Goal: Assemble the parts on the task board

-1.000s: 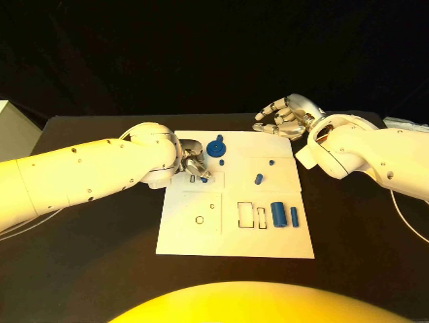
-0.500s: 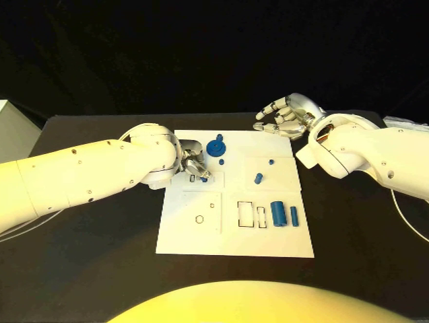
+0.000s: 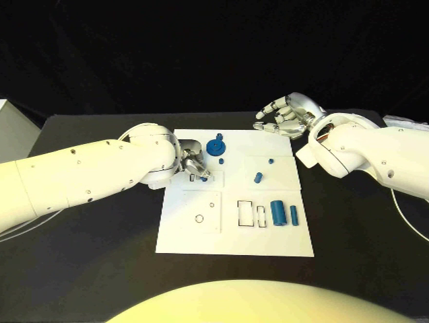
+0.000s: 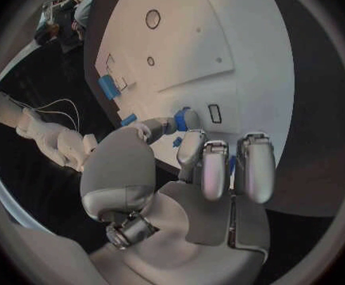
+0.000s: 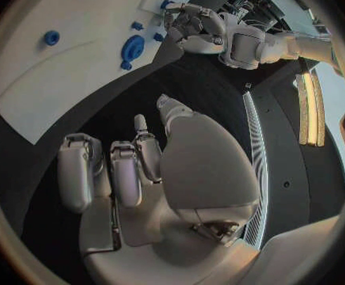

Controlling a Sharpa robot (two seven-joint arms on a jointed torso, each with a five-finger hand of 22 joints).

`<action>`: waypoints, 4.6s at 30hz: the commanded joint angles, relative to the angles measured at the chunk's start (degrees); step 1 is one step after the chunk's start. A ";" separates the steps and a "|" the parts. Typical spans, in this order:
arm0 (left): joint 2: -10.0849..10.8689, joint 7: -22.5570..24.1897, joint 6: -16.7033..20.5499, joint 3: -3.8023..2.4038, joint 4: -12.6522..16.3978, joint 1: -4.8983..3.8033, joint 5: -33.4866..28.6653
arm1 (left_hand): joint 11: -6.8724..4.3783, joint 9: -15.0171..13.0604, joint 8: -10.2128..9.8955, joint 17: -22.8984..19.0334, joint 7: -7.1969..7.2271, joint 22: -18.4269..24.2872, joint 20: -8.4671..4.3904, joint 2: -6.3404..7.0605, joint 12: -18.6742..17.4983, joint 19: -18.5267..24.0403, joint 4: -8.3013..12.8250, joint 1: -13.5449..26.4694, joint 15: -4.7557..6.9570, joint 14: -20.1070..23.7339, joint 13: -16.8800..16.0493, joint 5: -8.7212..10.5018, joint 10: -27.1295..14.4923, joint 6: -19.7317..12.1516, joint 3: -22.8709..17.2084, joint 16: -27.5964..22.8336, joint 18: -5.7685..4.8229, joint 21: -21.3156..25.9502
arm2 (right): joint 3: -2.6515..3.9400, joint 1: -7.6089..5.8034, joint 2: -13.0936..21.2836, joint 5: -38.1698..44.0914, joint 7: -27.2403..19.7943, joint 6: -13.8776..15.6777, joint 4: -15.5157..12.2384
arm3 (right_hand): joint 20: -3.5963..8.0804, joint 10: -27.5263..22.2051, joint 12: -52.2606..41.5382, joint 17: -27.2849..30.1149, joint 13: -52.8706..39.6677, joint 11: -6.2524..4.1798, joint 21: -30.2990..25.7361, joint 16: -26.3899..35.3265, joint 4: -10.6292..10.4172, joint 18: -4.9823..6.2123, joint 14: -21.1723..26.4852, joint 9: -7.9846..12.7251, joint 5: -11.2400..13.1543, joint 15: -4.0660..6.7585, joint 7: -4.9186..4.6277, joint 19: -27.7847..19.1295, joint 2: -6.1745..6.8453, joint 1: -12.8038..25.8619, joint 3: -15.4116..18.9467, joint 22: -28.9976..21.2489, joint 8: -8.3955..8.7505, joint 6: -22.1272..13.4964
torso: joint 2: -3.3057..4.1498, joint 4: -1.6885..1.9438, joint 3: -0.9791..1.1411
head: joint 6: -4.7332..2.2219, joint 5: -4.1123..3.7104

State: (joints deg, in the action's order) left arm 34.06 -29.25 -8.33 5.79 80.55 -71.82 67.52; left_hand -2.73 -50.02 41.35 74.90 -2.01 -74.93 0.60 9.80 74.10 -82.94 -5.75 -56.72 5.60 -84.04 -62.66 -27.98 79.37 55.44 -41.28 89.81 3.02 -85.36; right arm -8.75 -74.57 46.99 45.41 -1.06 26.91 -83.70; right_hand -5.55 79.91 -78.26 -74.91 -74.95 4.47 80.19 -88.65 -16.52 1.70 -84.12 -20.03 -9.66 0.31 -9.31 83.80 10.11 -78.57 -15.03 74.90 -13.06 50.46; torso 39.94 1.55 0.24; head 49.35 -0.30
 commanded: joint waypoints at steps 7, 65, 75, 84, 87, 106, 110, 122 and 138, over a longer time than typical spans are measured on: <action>-0.22 -0.35 -1.75 0.66 0.11 0.95 -0.51 | -0.37 0.02 -0.35 15.10 1.22 -4.57 0.07 -0.47 -0.04 -0.17 7.38 -1.25 0.29 -5.96 -0.32 0.01 0.36 0.90 -6.81 0.19 -0.60 -0.14 | 0.00 0.13 0.00 0.36 -0.67 -0.78 -0.03 | -0.37 -0.29 0.15 -12.14 -4.56 -0.03 -0.41 0.28 0.07 0.72 -5.01 0.06 -0.32 -0.42 0.03 1.95 -0.07 0.76 -0.34 8.01 0.02 -0.34 | 0.01 0.01 0.00 | 0.13 0.01; 0.31 -0.29 -1.89 0.65 0.40 0.95 -1.76 | -0.70 0.00 -0.68 15.10 1.68 -4.24 -0.02 2.41 -0.43 0.02 5.95 -0.55 0.46 -5.96 -0.50 -1.55 0.55 0.99 -4.96 0.19 -0.52 0.16 | 0.01 0.19 0.21 0.34 -0.69 -0.69 -0.17 | -0.37 -0.30 0.15 -12.15 -4.54 -0.03 -0.39 0.28 0.05 0.71 -5.01 0.06 -0.38 -0.42 0.03 1.97 -0.14 0.87 -0.40 8.03 0.00 -0.36 | 0.02 -0.01 0.03 | 0.58 -0.06; 0.19 -0.32 -0.38 0.65 -0.46 0.94 -2.51 | -0.71 -0.08 -0.65 15.10 1.56 -4.22 -0.14 0.99 -0.71 0.02 6.45 -2.29 0.56 -5.96 -0.36 -1.88 0.45 1.09 -6.60 0.19 -0.51 0.20 | 0.01 0.19 0.24 0.34 -0.70 -0.65 -0.20 | -0.36 -0.32 0.14 -12.09 -4.51 -0.03 -0.46 0.32 0.06 0.72 -4.99 0.07 -0.44 -0.41 0.03 1.96 -0.19 1.00 -0.49 8.00 -0.03 -0.36 | 0.02 -0.03 0.00 | 0.50 -0.06; -0.06 -0.34 -1.07 0.64 -1.11 0.92 -3.23 | -0.56 -0.13 -0.94 14.68 1.62 -3.41 0.01 2.64 -1.59 0.56 2.86 1.15 0.42 -5.83 0.67 -0.27 -0.35 0.76 -1.23 -0.07 -0.33 0.73 | 0.01 0.19 0.30 0.34 -0.70 -0.57 -0.20 | -0.36 -0.44 0.27 -12.01 -4.38 -0.03 -0.64 0.37 0.03 0.76 -4.97 0.07 -0.49 -0.41 0.03 1.89 -0.23 1.07 -0.51 7.87 -0.04 -0.37 | -0.01 0.04 -0.02 | 0.49 -0.14; -0.14 -0.38 -1.50 0.64 -1.31 0.92 -3.31 | -0.53 0.01 -1.10 14.55 1.59 -3.30 -0.04 3.04 -1.71 0.62 -0.02 3.04 0.42 -5.79 0.74 0.06 -0.62 1.15 3.17 -0.15 -0.30 0.88 | 0.01 0.19 0.32 0.34 -0.70 -0.55 -0.20 | -0.36 -0.44 0.27 -12.01 -4.38 -0.03 -0.64 0.37 0.03 0.76 -4.97 0.07 -0.49 -0.41 0.03 1.89 -0.23 1.07 -0.51 7.87 -0.04 -0.37 | -0.02 0.04 -0.01 | 0.50 -0.16; -0.27 -0.42 -0.96 0.65 -1.85 0.92 -2.64 | -0.54 0.17 -1.41 14.49 1.60 -3.15 -0.10 2.86 -1.77 0.68 -3.03 2.86 0.46 -5.77 0.67 0.45 -0.83 1.39 8.53 -0.19 -0.27 1.07 | 0.01 0.19 0.38 0.34 -0.70 -0.53 -0.20 | -0.36 -0.64 0.47 -11.85 -4.19 -0.02 -0.95 0.46 0.02 0.83 -4.92 0.09 -0.52 -0.42 0.01 1.77 -0.21 1.22 -0.52 7.67 -0.01 -0.45 | 0.00 -0.01 0.00 | 0.36 -0.23; -0.23 -0.42 -1.17 0.65 -1.86 0.92 -2.52 | -0.52 0.20 -1.48 14.47 1.58 -3.10 -0.10 3.03 -1.78 0.71 -3.55 2.76 0.45 -5.76 0.64 0.57 -0.86 1.38 9.60 -0.21 -0.25 1.12 | 0.01 0.19 0.41 0.33 -0.70 -0.54 -0.19 | -0.36 -0.64 0.47 -11.85 -4.19 -0.02 -0.95 0.46 0.02 0.83 -4.92 0.09 -0.52 -0.42 0.01 1.77 -0.21 1.22 -0.52 7.67 -0.01 -0.45 | -0.01 -0.02 0.00 | 0.40 -0.22; 0.38 -0.42 -1.18 0.54 -1.27 0.92 -2.40 | -0.40 0.44 -1.95 14.49 1.46 -3.13 0.02 3.45 -1.78 0.68 -8.99 0.56 0.34 -5.77 0.40 10.64 -0.90 1.69 17.12 -0.19 -0.24 1.28 | 0.01 0.19 0.43 0.27 -0.78 -0.46 -0.10 | -0.37 -0.76 0.59 -11.72 -4.08 -0.01 -1.07 0.53 0.01 0.86 -4.88 0.11 -0.49 -0.43 0.00 1.73 -0.18 1.31 -0.50 7.60 0.01 -0.51 | 0.01 -0.03 -0.03 | 0.36 -0.29; 1.92 -0.40 -0.18 -1.71 0.99 0.85 -3.76 | -0.27 0.35 -2.03 14.43 1.33 -3.05 0.14 2.06 -2.58 0.75 -10.98 -0.21 0.23 -5.75 1.65 18.37 -1.54 1.40 22.95 -0.23 -0.20 1.46 | 0.01 0.27 0.29 0.25 -0.88 -0.30 0.17 | -0.38 -1.08 0.91 -11.23 -3.78 0.03 -1.75 0.82 -0.04 1.01 -4.72 0.15 -0.38 -0.46 -0.04 1.45 -0.09 1.62 -0.41 7.14 0.09 -0.71 | -0.03 -0.05 0.01 | 0.18 -0.40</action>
State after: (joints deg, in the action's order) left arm 35.95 -29.44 -8.03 4.20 81.20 -70.91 64.66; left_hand -3.05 -49.66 39.13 74.90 -0.60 -74.90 0.74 12.34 71.86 -82.39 -16.68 -56.85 5.81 -83.82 -61.02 -10.01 78.02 56.81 -18.65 89.81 3.01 -84.23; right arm -8.75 -74.36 47.32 45.38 -1.18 26.94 -83.55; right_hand -5.55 79.08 -77.60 -74.92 -74.92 4.48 78.65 -88.20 -16.51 1.70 -84.11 -19.93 -9.89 0.31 -9.30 83.80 10.02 -77.58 -15.35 74.91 -13.06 50.06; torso 39.92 1.53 0.20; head 49.61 -0.68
